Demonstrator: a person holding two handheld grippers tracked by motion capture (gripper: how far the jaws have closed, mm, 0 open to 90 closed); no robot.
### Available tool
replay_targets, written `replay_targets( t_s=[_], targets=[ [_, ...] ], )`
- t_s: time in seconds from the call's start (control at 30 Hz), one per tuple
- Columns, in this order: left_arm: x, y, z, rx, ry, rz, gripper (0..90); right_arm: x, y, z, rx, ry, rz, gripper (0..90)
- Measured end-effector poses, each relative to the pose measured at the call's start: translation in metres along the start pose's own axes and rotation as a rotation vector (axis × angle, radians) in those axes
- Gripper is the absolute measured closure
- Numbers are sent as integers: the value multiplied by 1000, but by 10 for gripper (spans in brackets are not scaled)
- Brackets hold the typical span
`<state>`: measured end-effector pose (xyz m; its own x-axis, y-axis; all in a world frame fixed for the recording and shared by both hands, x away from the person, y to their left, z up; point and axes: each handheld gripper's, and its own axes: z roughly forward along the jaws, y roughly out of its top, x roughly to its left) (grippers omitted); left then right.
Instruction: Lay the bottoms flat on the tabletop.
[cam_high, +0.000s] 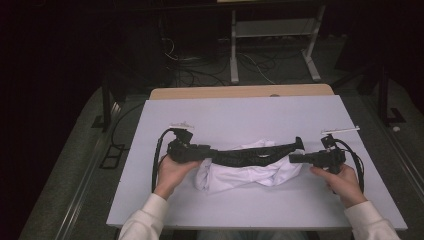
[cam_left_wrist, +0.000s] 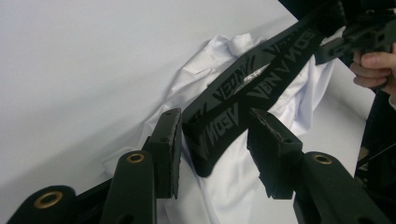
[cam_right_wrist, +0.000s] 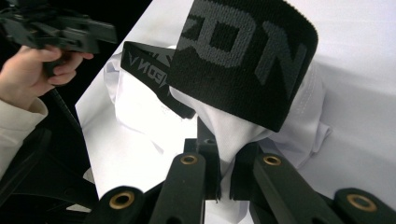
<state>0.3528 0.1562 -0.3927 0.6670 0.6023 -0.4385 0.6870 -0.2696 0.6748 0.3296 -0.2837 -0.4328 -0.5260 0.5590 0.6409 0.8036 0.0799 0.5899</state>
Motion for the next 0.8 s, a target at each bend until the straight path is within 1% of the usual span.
replay_targets(
  t_s=[0.07,0.17,0.23,0.27,0.3,0.37,0.4,0.47,0.5,0.53,0.57,0.6,0.63,0.67,0.77,0.8],
  targets=[
    [3,0,5,2,-26,-21,557,-1,0,0,5,-3,2,845],
    [4,0,13,23,-31,-21,560,-1,0,1,6,-5,4,845],
    [4,0,18,41,-21,-18,560,-1,0,1,5,-5,5,845],
    [4,-1,21,47,-24,-17,562,-1,-1,1,5,-4,4,845],
    [4,-1,22,48,-31,-18,583,-1,-1,1,6,-4,6,844],
    [3,-3,25,55,-37,-7,628,-1,-1,1,7,-5,5,843],
    [1,-4,27,69,-45,3,669,-2,-1,1,6,-5,5,842],
    [-1,-6,31,91,-45,16,746,-4,-2,2,8,-8,4,839],
    [-2,-7,34,100,-42,23,759,-5,-2,2,8,-12,6,838],
    [-2,-8,35,102,-39,26,740,-8,-3,2,5,-15,15,837],
    [-2,-9,35,97,-36,27,740,-8,-3,2,5,-15,15,837],
    [-2,-10,36,90,-32,26,702,-9,-3,1,5,-15,20,836],
    [-2,-12,37,84,-36,25,716,-12,-5,1,7,-22,28,835],
    [-2,-13,37,86,-37,30,716,-12,-5,1,7,-22,28,835],
    [-2,-18,38,93,-25,35,814,-15,-6,1,13,-29,37,823],
    [-1,-20,38,93,-19,37,830,-16,-6,1,12,-30,41,816]
  ],
)
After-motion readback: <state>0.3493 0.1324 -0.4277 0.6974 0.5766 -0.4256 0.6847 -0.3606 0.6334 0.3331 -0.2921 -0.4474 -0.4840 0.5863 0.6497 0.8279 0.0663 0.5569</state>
